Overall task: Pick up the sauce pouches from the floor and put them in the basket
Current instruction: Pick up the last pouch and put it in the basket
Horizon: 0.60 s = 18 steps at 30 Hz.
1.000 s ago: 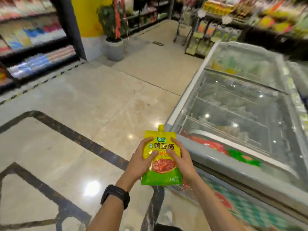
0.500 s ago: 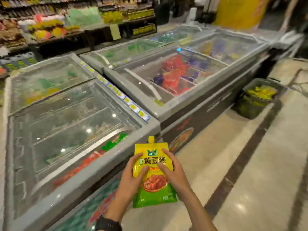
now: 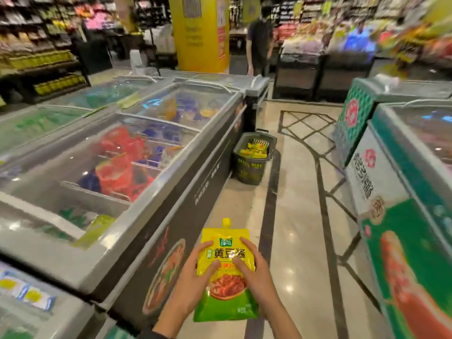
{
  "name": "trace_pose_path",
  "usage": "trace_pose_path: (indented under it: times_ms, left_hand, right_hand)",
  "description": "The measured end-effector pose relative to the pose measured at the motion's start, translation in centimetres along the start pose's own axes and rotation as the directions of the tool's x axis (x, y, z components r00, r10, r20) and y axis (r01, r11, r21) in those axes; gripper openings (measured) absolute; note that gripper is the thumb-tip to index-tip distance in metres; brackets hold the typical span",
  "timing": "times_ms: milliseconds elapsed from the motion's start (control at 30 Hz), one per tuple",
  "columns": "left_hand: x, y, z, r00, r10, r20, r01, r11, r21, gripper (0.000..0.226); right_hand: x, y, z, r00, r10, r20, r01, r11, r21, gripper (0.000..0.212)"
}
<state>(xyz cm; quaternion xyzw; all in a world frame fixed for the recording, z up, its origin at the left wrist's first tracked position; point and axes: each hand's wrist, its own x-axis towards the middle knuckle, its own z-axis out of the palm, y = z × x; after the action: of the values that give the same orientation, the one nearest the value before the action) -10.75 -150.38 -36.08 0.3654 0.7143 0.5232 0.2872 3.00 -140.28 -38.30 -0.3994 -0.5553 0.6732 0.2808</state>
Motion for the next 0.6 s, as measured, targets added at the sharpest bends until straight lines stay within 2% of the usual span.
trace_pose_path:
  times_ms: [267, 400, 467, 600]
  left_hand:
    - [18.5, -1.4, 2.6, 0.979, 0.001, 0.204, 0.020, 0.994, -0.104, 0.039]
    - [27.0, -1.2, 3.5, 0.963, 0.038, 0.265, -0.002, 0.991, -0.135, 0.040]
    - [30.8, -1.3, 4.3, 0.955, 0.000, 0.298, 0.048, 0.987, -0.156, 0.040]
    - [38.8, -1.1, 6.4, 0.940, 0.008, 0.342, 0.044, 0.989, -0.143, 0.039]
  right_hand:
    - [14.3, -2.8, -1.3, 0.977, 0.019, -0.214, -0.005, 0.998, 0.066, 0.042]
    - [21.3, -5.1, -1.3, 0.960, 0.015, -0.278, 0.009, 0.997, 0.082, 0.041]
    - [24.7, -5.3, -1.7, 0.953, 0.041, -0.299, -0.011, 0.995, 0.102, 0.041]
    - [32.1, -5.9, -3.2, 0.935, 0.041, -0.352, 0.001, 0.993, 0.120, 0.043]
